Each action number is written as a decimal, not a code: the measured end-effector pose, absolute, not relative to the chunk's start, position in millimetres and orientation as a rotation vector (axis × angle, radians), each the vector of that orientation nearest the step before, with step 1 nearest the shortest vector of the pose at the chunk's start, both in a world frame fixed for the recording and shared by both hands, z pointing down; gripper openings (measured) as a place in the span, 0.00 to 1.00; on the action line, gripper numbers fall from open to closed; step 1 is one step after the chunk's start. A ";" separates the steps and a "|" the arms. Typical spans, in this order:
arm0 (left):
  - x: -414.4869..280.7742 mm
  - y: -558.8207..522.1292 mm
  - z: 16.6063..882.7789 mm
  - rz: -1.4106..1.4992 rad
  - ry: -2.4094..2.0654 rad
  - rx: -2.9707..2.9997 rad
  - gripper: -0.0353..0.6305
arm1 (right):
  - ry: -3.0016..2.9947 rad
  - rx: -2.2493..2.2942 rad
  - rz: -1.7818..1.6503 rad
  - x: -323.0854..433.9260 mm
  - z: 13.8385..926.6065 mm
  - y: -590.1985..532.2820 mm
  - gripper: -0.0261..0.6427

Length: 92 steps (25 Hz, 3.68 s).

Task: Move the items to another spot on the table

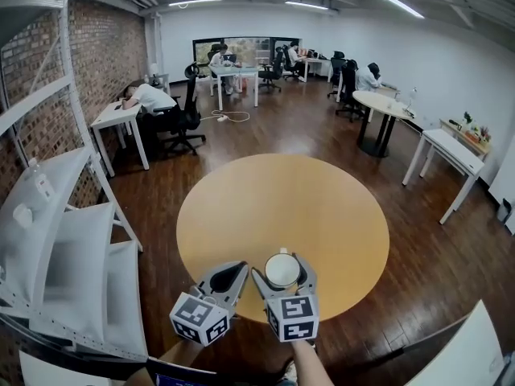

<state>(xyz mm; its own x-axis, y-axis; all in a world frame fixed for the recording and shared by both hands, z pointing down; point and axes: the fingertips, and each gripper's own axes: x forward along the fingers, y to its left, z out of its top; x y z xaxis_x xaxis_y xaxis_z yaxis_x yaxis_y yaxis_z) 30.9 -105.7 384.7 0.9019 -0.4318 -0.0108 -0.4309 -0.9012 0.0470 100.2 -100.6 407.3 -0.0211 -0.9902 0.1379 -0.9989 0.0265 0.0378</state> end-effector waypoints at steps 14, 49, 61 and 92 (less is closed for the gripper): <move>181.8 -97.4 389.0 -0.028 -0.555 3.038 0.06 | -2.075 2.183 0.130 245.1 413.7 -90.1 0.66; 415.8 -115.4 487.6 0.121 -0.504 2.966 0.06 | -1.944 2.269 0.267 479.7 528.6 -91.5 0.66; 446.0 -133.7 542.4 0.255 -0.540 2.940 0.06 | -1.957 2.263 0.361 516.3 605.9 -119.9 0.66; 444.0 -140.7 565.2 0.319 -0.562 2.933 0.06 | -1.927 2.300 0.325 531.2 623.2 -122.6 0.69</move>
<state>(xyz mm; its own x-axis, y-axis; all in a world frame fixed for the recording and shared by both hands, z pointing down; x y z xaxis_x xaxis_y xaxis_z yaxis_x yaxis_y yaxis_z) 444.0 -140.7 565.2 0.9079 -0.3488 0.2323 -0.3780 -0.9209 0.0947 531.2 -122.6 623.2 0.1645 -0.9562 0.2422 -0.9827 -0.1801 -0.0435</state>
